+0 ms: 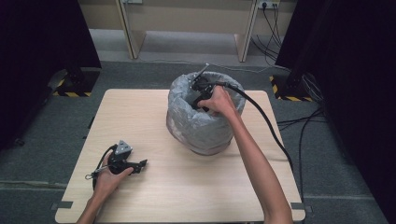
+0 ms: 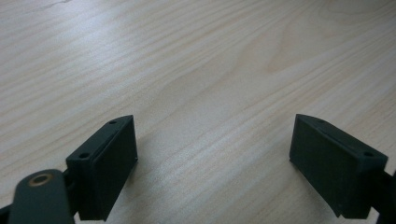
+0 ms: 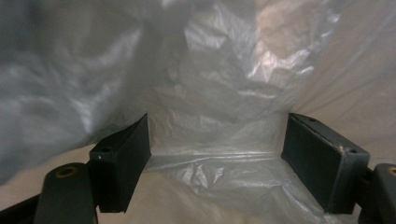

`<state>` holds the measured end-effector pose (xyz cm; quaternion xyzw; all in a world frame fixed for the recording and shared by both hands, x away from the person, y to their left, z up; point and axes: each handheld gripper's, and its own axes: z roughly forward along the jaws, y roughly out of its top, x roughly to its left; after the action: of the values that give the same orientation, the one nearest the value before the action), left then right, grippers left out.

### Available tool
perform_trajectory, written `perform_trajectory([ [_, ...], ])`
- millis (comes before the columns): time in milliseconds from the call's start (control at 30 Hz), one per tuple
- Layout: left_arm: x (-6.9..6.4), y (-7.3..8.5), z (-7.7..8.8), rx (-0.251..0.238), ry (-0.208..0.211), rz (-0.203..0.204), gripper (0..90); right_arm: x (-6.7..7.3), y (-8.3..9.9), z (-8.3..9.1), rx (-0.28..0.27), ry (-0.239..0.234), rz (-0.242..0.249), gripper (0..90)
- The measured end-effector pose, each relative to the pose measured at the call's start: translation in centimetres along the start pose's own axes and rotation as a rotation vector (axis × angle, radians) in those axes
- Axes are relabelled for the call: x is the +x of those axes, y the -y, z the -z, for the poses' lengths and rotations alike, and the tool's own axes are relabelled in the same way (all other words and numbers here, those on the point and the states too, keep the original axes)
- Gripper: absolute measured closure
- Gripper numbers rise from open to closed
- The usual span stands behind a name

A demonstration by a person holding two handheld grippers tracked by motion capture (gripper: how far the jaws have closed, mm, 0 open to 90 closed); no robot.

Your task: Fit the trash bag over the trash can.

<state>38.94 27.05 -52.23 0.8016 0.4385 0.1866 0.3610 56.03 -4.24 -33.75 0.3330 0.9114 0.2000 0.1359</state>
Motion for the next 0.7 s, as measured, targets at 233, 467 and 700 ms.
perform_trajectory([
  [233, 0.0, 0.0, 0.0, -0.001, 0.002, 0.000, 14.0, -0.1, 0.0, 1.3, -0.054, -0.040, 0.000, 24.3],
  [467, 0.0, 0.0, 0.0, -0.001, 0.002, -0.001, 14.0, 0.0, 0.8, 5.4, -0.289, -0.055, -0.035, 24.3],
  [700, 0.0, 0.0, 0.0, -0.002, 0.002, -0.001, 14.0, -0.2, 0.5, 6.6, -0.351, -0.116, -0.036, 23.2],
])
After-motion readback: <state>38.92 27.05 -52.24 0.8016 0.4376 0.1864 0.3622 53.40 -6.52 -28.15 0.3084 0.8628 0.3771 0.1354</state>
